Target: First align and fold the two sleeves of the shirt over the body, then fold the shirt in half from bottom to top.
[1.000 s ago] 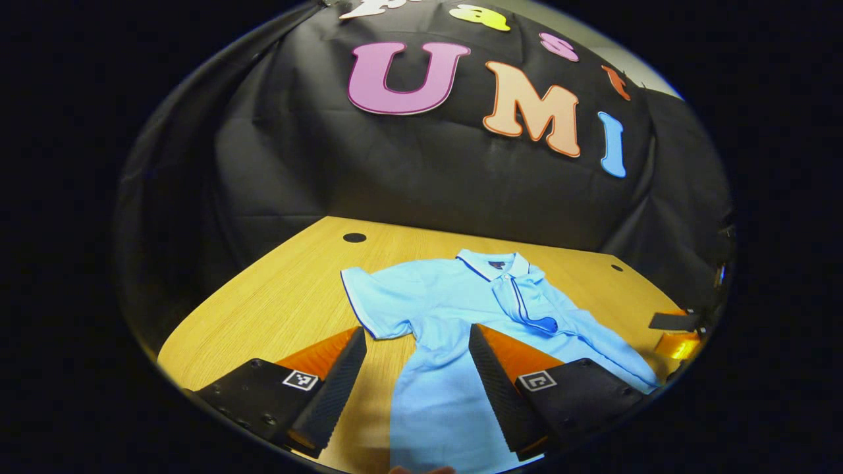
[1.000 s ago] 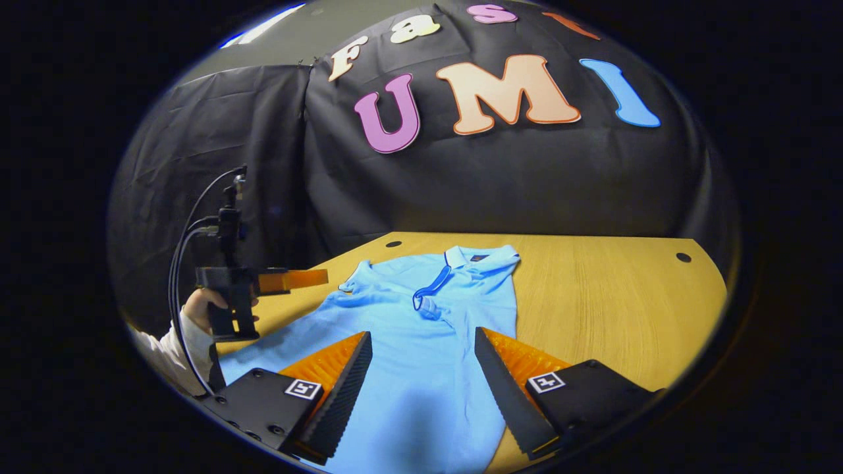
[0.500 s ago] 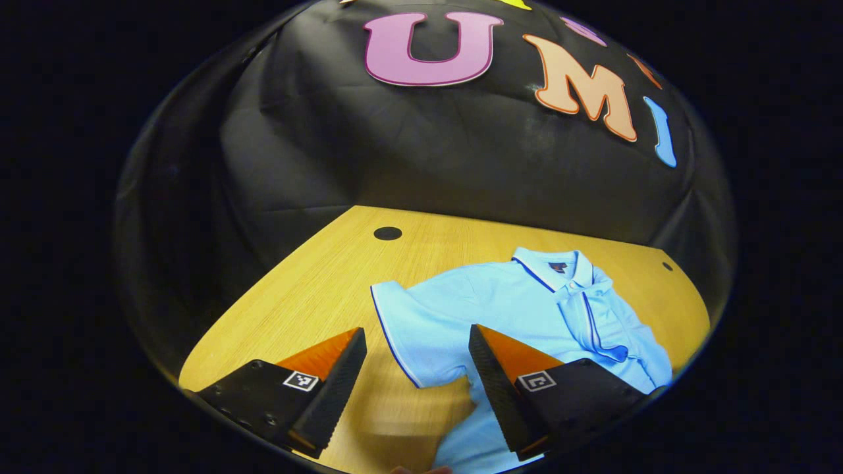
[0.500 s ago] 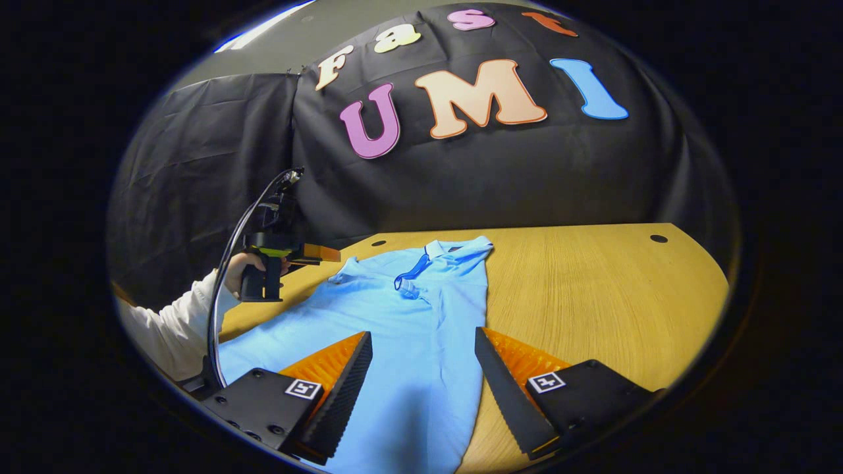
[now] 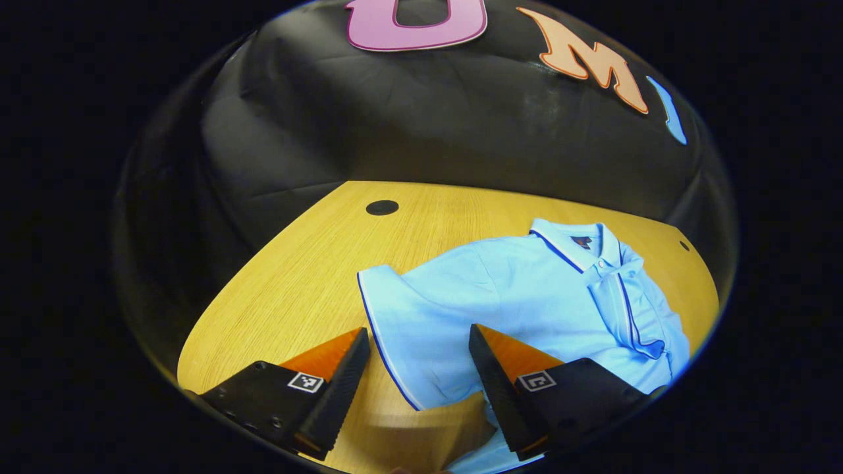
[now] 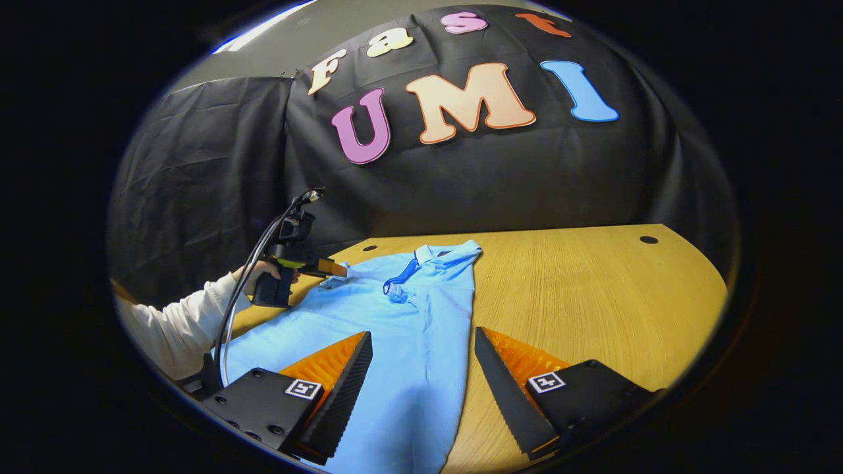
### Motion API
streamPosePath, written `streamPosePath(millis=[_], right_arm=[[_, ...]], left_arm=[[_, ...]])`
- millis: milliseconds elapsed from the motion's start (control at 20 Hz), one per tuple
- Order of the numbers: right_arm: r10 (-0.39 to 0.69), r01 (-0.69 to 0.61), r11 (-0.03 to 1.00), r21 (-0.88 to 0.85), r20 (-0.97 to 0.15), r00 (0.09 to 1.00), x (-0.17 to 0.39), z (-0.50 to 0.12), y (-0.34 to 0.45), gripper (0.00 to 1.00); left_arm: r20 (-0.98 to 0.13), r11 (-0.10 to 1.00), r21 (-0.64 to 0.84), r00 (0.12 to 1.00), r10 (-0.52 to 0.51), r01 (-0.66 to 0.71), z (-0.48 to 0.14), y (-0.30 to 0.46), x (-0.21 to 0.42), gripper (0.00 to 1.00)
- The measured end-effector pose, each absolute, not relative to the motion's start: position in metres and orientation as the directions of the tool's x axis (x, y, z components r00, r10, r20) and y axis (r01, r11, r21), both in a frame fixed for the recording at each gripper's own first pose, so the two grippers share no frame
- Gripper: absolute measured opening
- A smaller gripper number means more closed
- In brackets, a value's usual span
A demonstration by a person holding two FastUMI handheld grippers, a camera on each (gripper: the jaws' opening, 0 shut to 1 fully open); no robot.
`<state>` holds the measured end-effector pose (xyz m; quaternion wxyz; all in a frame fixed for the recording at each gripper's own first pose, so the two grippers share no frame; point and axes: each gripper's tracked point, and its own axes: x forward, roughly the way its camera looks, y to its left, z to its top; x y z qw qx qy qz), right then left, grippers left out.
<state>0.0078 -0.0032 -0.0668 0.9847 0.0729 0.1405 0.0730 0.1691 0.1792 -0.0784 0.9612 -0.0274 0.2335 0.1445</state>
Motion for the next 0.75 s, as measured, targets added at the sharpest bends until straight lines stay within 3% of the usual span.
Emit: streamPosePath(millis=[350, 450, 650, 700, 750], right_arm=[[0.140, -0.096, 0.979, 0.177, -0.252, 0.958, 0.003, -0.059, -0.016, 0.98], [0.137, -0.093, 0.979, 0.180, -0.253, 0.958, 0.004, -0.060, -0.017, 0.98], [0.131, -0.089, 0.982, 0.165, -0.261, 0.957, 0.001, -0.062, -0.023, 0.98], [0.134, -0.092, 0.982, 0.166, -0.262, 0.956, 0.000, -0.061, -0.025, 0.98], [0.136, -0.094, 0.982, 0.167, -0.261, 0.956, 0.000, -0.061, -0.025, 0.98]], left_arm=[[-0.463, 0.959, 0.010, 0.849, 0.256, -0.284, -0.082, 0.179, 0.170, 0.88], [-0.459, 0.960, 0.002, 0.853, 0.250, -0.281, -0.082, 0.180, 0.169, 0.81], [-0.457, 0.965, -0.024, 0.861, 0.222, -0.262, -0.078, 0.169, 0.170, 0.47], [-0.457, 0.968, -0.032, 0.864, 0.209, -0.251, -0.077, 0.165, 0.170, 0.30], [-0.459, 0.971, -0.042, 0.868, 0.190, -0.235, -0.078, 0.162, 0.171, 0.23]])
